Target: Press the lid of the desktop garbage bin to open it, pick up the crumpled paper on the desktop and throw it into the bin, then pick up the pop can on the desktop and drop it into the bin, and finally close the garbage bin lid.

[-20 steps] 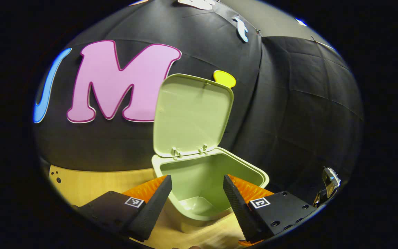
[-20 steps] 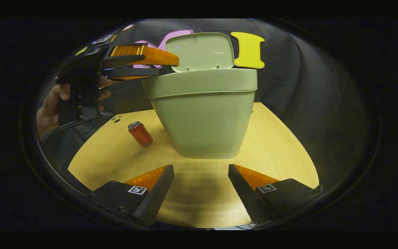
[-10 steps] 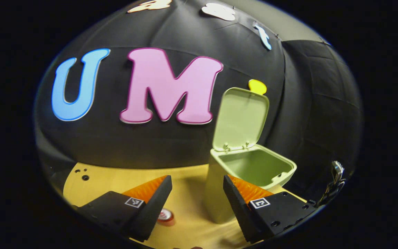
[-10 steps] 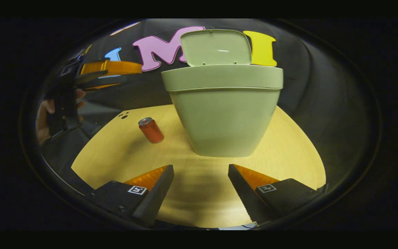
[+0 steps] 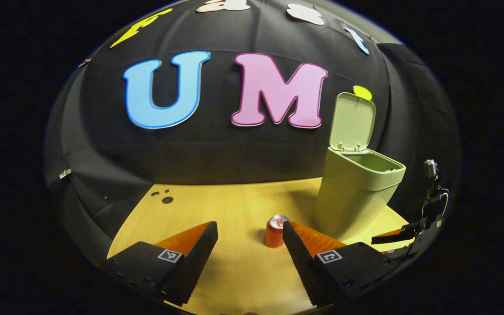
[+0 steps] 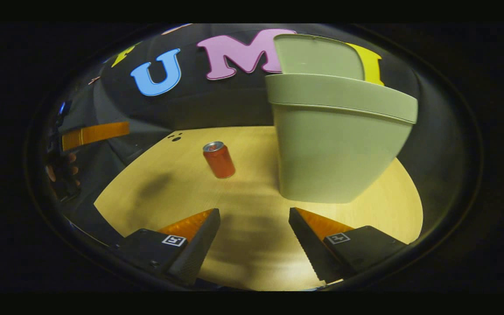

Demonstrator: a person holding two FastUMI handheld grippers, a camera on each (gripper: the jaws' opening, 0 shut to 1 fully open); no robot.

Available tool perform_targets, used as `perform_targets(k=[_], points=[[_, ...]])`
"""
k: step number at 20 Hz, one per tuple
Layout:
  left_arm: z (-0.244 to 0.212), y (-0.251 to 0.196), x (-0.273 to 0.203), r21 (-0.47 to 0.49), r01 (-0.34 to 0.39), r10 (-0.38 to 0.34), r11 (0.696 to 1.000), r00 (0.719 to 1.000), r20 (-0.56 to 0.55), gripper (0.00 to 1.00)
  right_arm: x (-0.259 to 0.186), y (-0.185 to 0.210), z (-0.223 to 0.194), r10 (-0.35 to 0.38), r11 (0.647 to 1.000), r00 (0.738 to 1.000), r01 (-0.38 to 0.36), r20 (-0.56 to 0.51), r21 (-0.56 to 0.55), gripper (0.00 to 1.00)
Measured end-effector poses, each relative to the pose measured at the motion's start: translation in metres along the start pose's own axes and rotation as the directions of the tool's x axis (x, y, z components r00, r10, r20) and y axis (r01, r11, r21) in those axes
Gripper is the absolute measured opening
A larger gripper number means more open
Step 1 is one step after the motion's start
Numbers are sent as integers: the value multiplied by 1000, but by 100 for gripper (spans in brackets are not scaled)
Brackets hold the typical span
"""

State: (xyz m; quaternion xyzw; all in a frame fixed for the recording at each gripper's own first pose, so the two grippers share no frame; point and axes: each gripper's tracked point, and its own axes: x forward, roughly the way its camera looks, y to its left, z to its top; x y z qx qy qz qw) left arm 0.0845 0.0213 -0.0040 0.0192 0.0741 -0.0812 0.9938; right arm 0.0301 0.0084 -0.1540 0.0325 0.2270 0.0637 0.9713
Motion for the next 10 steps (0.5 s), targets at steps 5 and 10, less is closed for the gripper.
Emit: perform_targets(k=[5,10], points=[[-48,34,-27,-78,-92,85,993,993,-81,96,34,31,16,35,998,999,-35,12,-45,99],[-83,57,-46,-99,-156,140,983,978,-152,96,70,49,31,56,994,998,-53,25,-95,99]])
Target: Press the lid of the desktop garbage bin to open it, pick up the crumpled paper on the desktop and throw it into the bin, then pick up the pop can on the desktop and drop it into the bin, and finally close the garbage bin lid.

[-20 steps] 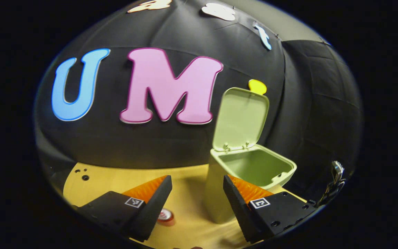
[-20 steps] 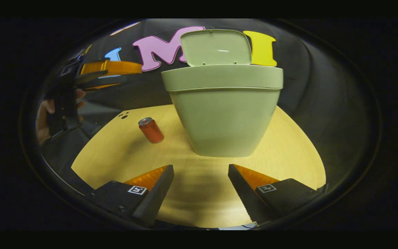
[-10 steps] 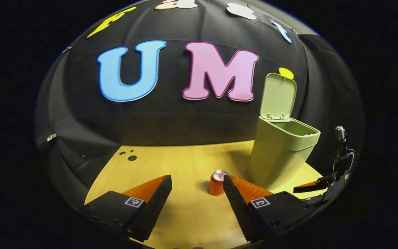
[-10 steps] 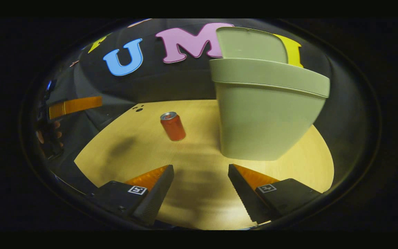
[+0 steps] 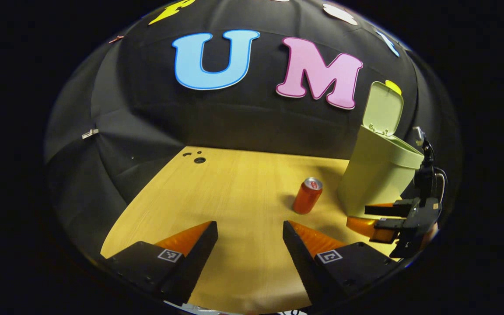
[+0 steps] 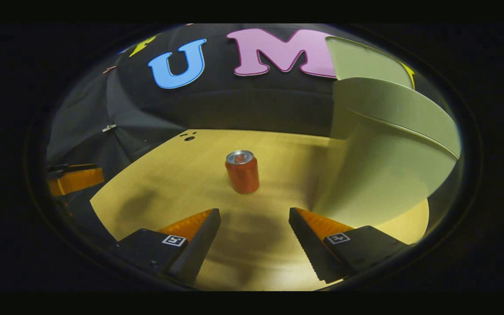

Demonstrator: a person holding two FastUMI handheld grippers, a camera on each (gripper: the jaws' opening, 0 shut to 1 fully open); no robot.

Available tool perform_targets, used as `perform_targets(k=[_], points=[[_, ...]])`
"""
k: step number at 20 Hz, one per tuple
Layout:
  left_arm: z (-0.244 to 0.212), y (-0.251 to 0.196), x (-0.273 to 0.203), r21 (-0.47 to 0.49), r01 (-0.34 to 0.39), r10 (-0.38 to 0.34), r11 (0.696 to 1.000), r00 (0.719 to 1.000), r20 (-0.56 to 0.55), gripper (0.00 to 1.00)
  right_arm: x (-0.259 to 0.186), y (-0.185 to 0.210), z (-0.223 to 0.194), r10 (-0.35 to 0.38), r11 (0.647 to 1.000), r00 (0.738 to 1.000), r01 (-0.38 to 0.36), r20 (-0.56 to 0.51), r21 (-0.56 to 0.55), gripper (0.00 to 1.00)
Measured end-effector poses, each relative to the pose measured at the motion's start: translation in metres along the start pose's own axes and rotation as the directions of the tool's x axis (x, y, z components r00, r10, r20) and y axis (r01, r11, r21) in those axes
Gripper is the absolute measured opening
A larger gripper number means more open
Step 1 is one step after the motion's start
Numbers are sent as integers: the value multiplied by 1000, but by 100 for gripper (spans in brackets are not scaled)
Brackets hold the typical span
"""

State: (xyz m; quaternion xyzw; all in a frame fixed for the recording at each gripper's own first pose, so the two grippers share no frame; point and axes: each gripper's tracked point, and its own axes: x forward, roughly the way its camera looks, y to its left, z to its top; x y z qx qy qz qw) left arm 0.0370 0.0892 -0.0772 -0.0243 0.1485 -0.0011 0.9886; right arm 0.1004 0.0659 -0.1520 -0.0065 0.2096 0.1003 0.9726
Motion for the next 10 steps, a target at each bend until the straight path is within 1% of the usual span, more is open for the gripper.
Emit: perform_targets(k=[4,7,10], points=[[-17,19,-2,-33,-49,48,998,998,-36,96,34,7,9,12,1000,1000,-12,3,17,99],[-22,28,1,-25,-73,72,997,997,-41,96,58,14,13,20,1000,1000,-20,4,14,99],[-30,32,6,-63,-92,88,994,994,-60,96,81,21,18,30,999,999,-31,10,12,99]])
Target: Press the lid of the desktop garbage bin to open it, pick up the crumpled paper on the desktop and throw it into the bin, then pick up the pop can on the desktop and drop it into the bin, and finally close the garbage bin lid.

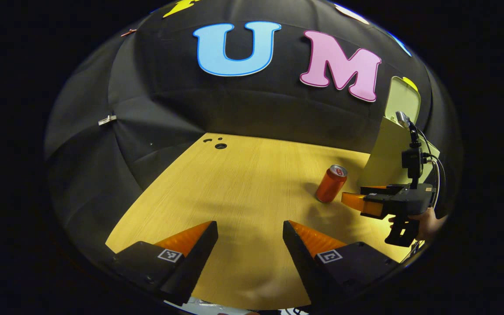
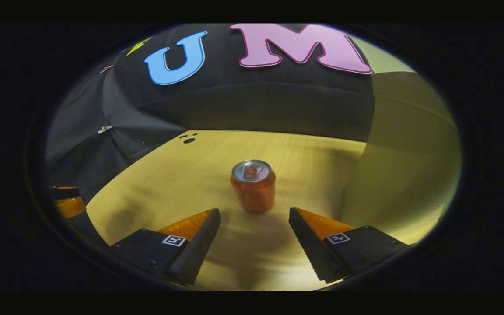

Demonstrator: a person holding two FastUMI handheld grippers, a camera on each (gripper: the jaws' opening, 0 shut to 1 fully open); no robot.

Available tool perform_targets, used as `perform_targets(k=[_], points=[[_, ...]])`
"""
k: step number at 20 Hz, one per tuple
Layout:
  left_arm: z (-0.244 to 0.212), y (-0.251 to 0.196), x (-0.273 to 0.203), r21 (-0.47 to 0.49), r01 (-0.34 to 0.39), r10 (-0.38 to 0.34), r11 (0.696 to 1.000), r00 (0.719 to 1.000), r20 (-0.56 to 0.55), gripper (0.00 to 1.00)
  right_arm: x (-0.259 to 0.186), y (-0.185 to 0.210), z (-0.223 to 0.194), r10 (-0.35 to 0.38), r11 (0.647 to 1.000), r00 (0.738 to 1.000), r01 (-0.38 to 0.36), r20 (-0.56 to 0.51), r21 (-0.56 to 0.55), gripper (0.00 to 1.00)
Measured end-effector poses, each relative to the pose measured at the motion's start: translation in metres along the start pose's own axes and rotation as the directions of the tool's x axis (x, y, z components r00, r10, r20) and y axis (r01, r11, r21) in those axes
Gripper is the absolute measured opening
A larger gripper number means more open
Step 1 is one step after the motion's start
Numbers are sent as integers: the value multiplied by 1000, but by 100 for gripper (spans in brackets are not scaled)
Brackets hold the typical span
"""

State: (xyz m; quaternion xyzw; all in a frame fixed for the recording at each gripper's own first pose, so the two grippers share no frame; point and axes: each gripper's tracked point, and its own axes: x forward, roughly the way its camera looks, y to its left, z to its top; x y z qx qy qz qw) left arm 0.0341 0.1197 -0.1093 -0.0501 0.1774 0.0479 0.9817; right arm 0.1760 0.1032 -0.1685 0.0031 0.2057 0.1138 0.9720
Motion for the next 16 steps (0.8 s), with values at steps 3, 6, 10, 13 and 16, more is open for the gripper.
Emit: perform_targets(k=[3,6,10,13,16], points=[[-8,-1,4,-32,-6,5,999,1000,-17,100,22,4,5,2,1000,1000,-2,2,6,99],[-18,3,4,-19,-24,23,1000,999,-46,96,42,-3,10,-15,1000,1000,15,9,-3,99],[-39,8,9,-12,-38,37,999,995,-92,96,60,-2,10,-15,1000,1000,15,3,-10,99],[-40,9,12,-22,-45,43,999,993,-106,96,73,-3,16,-24,1000,1000,25,15,-17,99],[-37,9,16,-16,-50,48,999,994,-102,96,85,-14,23,-51,999,998,51,21,-3,99]])
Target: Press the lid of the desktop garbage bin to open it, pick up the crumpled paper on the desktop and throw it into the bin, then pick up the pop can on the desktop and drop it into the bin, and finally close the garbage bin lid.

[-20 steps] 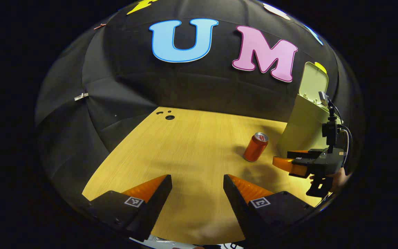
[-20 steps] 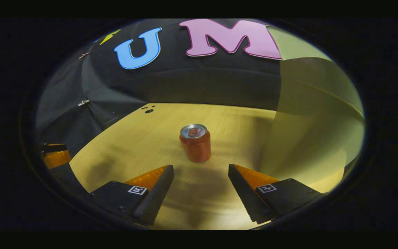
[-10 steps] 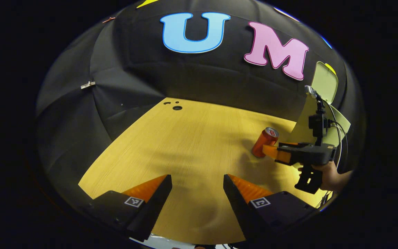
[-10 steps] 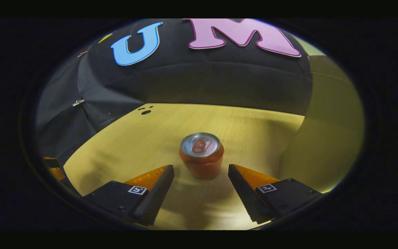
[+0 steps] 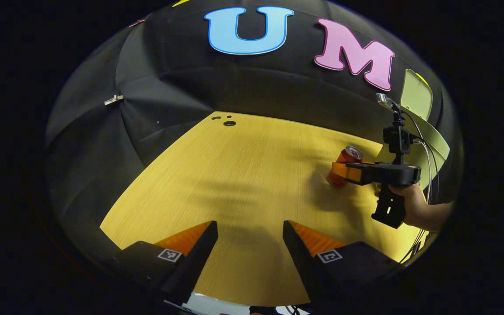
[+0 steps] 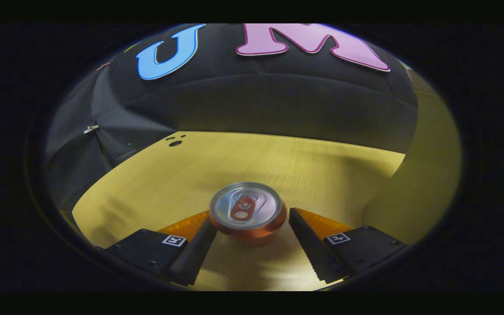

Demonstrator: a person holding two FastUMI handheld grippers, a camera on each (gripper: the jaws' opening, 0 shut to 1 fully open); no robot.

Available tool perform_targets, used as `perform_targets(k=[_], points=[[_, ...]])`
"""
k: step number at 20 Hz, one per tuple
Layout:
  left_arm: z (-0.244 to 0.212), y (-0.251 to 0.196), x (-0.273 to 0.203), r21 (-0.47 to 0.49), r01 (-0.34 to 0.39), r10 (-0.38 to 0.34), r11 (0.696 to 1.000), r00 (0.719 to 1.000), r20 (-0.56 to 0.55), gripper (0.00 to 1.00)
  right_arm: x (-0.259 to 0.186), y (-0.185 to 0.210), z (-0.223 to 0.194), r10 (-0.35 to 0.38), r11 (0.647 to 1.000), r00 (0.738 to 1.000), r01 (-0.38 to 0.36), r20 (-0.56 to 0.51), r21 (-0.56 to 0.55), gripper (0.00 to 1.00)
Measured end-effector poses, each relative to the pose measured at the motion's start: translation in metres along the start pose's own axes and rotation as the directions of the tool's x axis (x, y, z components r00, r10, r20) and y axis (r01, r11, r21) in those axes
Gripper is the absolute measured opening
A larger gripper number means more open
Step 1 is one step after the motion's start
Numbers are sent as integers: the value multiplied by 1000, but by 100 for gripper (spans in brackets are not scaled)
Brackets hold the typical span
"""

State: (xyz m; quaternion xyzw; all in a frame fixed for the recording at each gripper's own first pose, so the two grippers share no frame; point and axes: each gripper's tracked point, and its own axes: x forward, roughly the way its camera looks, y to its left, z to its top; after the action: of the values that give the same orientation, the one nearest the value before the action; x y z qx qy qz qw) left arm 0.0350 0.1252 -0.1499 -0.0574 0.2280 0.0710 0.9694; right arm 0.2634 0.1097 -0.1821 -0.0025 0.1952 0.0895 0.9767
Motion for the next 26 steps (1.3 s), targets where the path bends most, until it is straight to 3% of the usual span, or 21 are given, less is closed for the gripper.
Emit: perform_targets(k=[5,6,7,8,12,21,26], points=[[-1,-7,3,17,24,-24,1000,1000,-10,96,8,-2,4,-2,1000,1000,2,-2,30,99],[-4,-9,4,15,29,-28,999,999,-14,96,9,-1,2,1,1000,1000,-1,-7,19,92],[-5,-10,4,12,33,-33,999,999,-18,96,8,0,0,4,1000,1000,-4,-11,7,98],[-7,-12,4,10,36,-36,999,999,-22,96,8,2,0,8,1000,1000,-8,-13,-2,88],[-14,-16,3,16,47,-46,999,998,-39,96,5,8,1,21,999,1000,-21,-13,-30,80],[-10,-28,-7,41,77,-77,996,997,-8,96,-54,36,30,81,995,996,-78,36,-68,83],[-4,-47,-18,68,131,-133,989,991,19,96,-100,53,61,112,992,992,-109,52,-66,83]])
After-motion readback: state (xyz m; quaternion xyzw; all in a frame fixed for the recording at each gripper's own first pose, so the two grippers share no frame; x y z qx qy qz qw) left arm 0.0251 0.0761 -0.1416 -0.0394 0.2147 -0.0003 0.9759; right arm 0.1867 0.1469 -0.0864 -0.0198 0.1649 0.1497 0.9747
